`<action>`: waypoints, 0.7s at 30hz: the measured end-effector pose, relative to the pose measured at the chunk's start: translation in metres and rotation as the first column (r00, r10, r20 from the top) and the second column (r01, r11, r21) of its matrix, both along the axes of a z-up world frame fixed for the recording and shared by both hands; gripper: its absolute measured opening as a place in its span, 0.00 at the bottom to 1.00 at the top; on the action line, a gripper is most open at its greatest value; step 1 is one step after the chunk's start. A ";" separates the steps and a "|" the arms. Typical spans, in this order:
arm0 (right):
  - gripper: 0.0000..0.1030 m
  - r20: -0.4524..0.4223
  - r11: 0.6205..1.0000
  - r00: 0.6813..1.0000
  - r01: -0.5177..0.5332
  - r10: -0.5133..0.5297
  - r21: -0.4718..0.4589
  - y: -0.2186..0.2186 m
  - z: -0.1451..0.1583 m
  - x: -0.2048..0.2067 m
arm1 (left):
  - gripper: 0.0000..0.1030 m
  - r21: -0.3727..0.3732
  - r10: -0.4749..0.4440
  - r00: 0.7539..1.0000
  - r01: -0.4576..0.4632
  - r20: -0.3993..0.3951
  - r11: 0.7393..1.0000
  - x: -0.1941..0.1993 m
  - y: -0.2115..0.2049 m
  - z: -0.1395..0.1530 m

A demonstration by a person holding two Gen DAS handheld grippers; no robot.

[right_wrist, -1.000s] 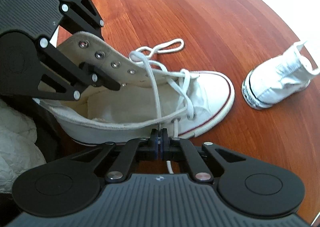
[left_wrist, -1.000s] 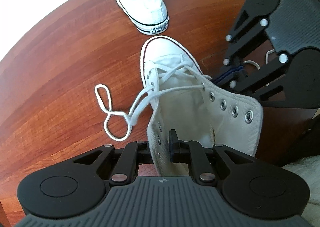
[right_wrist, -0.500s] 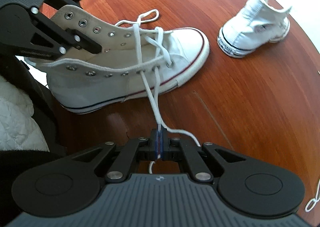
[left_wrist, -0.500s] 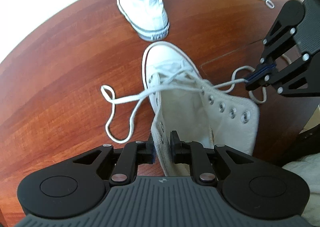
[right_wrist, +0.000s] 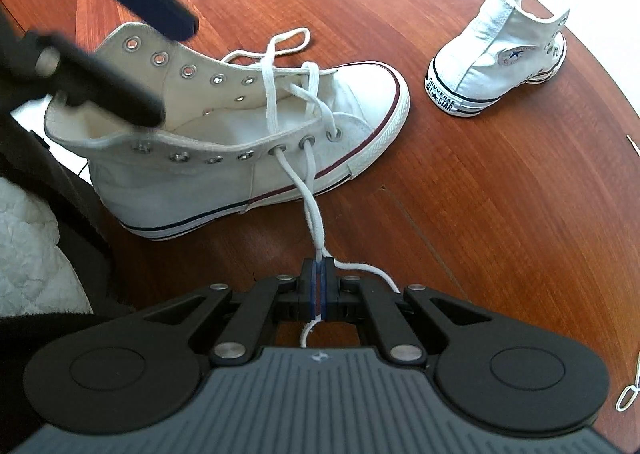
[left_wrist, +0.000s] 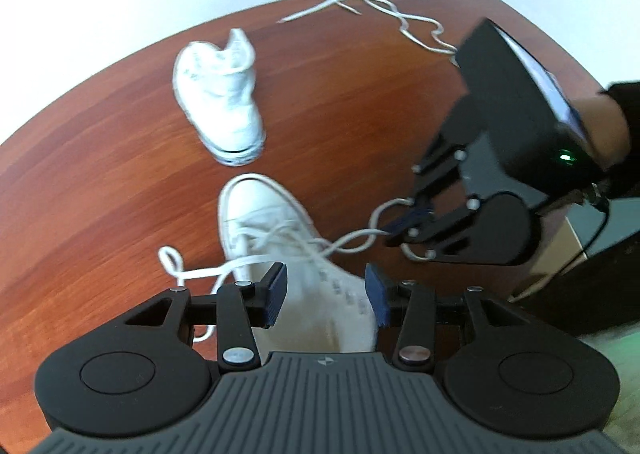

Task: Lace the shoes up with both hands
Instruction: 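Pull the white lace through the eyelet away from the sneaker with the right gripper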

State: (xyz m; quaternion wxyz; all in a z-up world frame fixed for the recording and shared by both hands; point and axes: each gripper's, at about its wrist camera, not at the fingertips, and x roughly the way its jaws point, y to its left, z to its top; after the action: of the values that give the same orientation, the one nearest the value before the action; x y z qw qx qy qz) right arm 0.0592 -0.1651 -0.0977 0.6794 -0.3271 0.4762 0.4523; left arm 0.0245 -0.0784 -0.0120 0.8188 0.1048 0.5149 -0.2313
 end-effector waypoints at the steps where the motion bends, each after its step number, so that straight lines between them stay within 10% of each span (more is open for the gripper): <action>1: 0.02 0.001 1.000 1.000 0.000 0.000 0.001 0.000 0.000 0.000 | 0.45 0.004 -0.007 1.000 0.007 -0.003 1.000 0.000 -0.002 -0.001; 18: 0.02 0.002 0.999 1.000 0.028 -0.029 0.025 -0.003 0.000 -0.010 | 0.44 0.142 0.018 1.000 -0.016 -0.014 0.990 0.015 -0.025 -0.044; 21: 0.02 0.001 0.999 0.999 0.033 -0.033 0.029 -0.002 -0.001 -0.012 | 0.22 0.158 0.015 1.000 -0.012 -0.020 0.987 0.014 -0.024 -0.053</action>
State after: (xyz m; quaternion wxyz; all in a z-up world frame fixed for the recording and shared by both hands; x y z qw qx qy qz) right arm 0.0472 -0.1674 -0.0984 0.6917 -0.3100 0.4745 0.4477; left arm 0.0382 -0.1024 -0.0652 0.8040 0.1634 0.5408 -0.1856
